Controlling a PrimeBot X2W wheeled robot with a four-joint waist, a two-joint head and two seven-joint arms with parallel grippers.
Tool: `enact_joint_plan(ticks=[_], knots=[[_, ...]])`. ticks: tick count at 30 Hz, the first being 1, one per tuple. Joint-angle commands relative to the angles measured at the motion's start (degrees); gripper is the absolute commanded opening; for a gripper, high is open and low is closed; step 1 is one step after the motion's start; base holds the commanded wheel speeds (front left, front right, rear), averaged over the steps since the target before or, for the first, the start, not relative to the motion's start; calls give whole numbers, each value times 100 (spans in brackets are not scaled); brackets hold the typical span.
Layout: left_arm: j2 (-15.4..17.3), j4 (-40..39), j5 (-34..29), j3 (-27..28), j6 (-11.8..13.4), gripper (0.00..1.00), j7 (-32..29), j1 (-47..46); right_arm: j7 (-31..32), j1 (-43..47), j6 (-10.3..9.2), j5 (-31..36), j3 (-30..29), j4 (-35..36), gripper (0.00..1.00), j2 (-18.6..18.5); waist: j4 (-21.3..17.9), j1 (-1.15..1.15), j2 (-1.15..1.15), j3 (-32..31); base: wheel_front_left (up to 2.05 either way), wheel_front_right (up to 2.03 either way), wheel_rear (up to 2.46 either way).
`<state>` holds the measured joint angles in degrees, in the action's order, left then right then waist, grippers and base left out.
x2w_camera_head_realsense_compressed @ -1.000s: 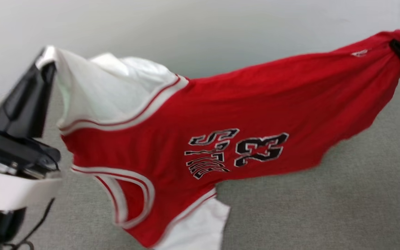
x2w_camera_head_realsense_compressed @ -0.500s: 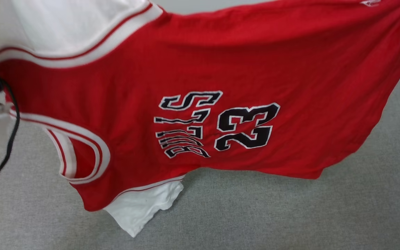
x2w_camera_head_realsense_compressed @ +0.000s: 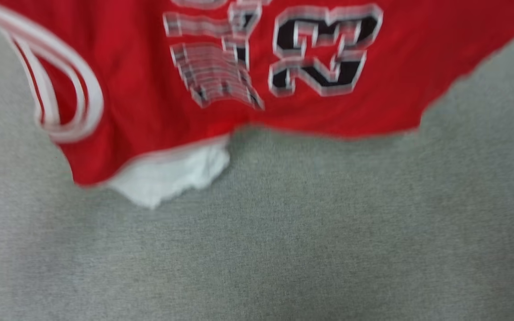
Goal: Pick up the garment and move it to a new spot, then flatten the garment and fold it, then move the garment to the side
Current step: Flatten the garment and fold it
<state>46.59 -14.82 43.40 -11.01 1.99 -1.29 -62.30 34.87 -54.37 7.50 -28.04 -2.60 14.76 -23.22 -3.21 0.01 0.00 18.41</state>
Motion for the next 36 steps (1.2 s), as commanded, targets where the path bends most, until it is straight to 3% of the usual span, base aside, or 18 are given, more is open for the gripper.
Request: enact_joint_plan(ticks=[1, 11, 18, 26, 32, 36], knots=[[-63, 290, -16, -71, -106, 0, -39, -442, -131, -283, -2, 104, 42, -177, 0, 64, 18, -1, 0, 565, 0, 0, 0], [-501, 2577, -611, -654, -705, 0, 39, -3284, -1194, -2401, -3, 739, 428, -1879, 0, 118, 39, -1, 0, 1667, 0, 0, 0], [-928, 4081, -647, -906, -883, 0, 529, -4503, -2179, -3548, -4, 1320, 551, -3172, 0, 238, 171, -1, 0, 2126, 0, 0, 0], [-1309, 4819, -450, -1363, -940, 0, 1308, -4075, -3016, -3445, -4, 1813, 993, -4163, 0, 124, 423, -1, 0, 2267, 0, 0, 0], [-1586, 4584, -89, -1637, -946, 0, 1635, -2353, -3641, -2523, -4, 1700, 1283, -4804, 0, 142, 595, -1, 0, 2007, 0, 0, 0], [-1703, 4288, -98, -1479, -946, 0, 1655, -1486, -3807, -2030, -4, 1604, 1442, -4978, 0, 113, 624, -1, 0, 1820, 0, 0, 0]])
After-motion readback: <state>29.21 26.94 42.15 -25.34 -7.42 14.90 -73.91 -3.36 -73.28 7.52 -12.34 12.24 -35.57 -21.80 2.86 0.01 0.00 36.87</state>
